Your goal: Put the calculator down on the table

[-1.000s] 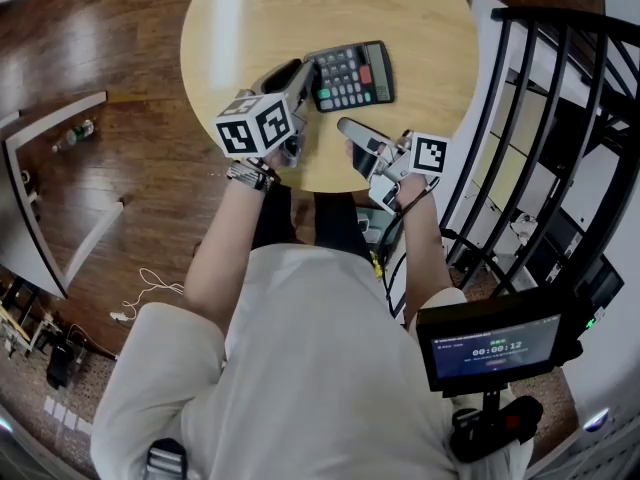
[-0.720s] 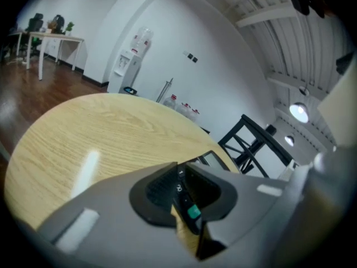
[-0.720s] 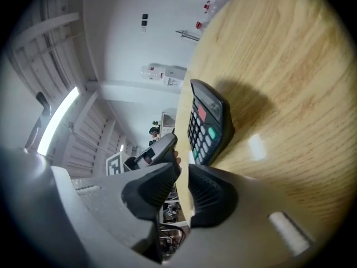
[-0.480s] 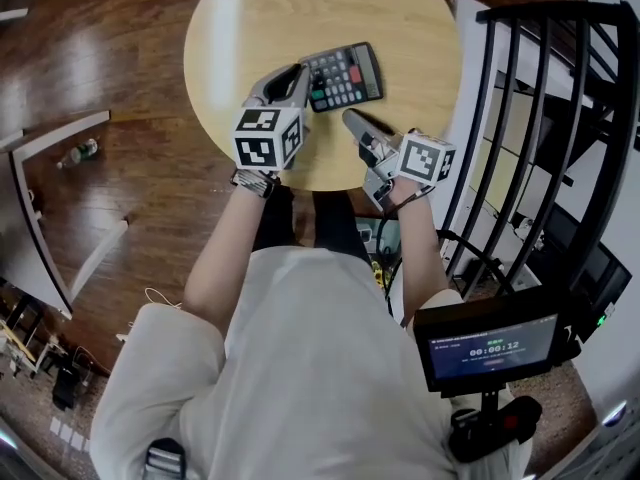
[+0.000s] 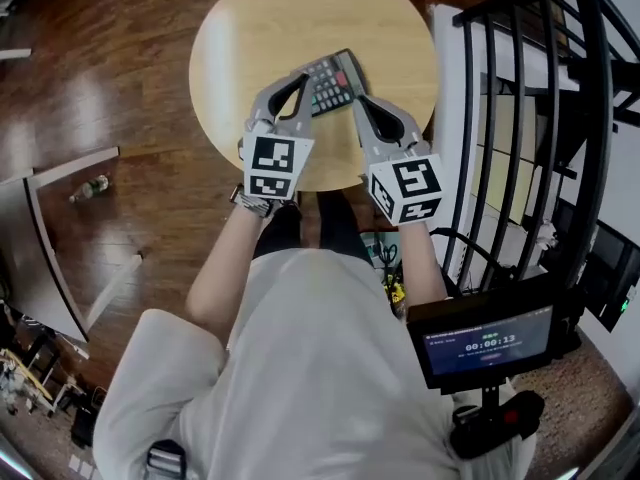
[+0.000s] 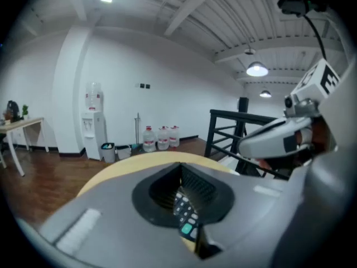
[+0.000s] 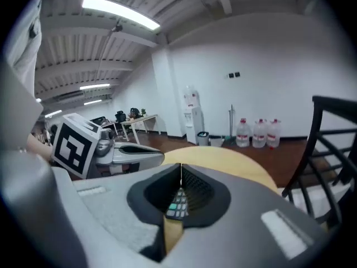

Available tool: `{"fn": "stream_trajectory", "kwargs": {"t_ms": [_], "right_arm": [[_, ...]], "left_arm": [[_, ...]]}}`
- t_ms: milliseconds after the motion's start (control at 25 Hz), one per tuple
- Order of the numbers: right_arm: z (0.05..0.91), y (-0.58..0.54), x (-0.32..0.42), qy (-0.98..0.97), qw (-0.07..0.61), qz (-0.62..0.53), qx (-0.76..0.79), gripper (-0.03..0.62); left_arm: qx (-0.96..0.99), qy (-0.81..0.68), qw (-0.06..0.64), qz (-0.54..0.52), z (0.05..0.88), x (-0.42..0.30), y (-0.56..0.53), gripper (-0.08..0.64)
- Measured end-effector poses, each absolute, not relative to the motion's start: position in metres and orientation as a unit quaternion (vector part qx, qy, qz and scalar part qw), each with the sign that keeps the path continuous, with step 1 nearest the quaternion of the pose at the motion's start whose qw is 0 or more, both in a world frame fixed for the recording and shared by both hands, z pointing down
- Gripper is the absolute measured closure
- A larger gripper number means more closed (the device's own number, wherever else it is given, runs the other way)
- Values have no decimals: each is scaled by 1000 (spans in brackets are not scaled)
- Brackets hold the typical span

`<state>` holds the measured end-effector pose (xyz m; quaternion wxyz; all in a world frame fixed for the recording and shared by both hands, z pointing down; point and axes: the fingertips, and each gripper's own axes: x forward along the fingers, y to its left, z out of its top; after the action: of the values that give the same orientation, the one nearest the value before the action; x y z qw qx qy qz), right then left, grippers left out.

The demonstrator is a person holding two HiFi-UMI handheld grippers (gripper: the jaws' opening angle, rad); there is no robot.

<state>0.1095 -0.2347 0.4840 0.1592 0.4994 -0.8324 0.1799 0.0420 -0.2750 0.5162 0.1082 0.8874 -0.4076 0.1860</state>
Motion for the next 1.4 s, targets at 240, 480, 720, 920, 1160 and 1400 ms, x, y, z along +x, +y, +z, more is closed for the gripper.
{"fn": "stream_trajectory", "kwargs": {"t_ms": [240,480,720,920,1160,1400], "right_arm": [[408,-221,108,-809,165,31,563,586],[341,-205,111,-770,105,-29,628,586],[299,-179,113,-734,91,-67,669,586],[275,-166,113,-726,77,-82,679,586],[245,-164,116,-719,49,-115,683,586],[228,-159,124,-716,33,-129,685,586]], "left_arm": [[912,-385,7,142,436,44,-256,565],[922,-368,-57,108,378,34,-237,565],[932,-349,-81,55,325,9,-207,560],[930,-354,-88,35,298,-4,-198,560],[923,-364,-123,25,270,-12,-206,560],[921,-372,-113,13,272,0,-204,560]]}}
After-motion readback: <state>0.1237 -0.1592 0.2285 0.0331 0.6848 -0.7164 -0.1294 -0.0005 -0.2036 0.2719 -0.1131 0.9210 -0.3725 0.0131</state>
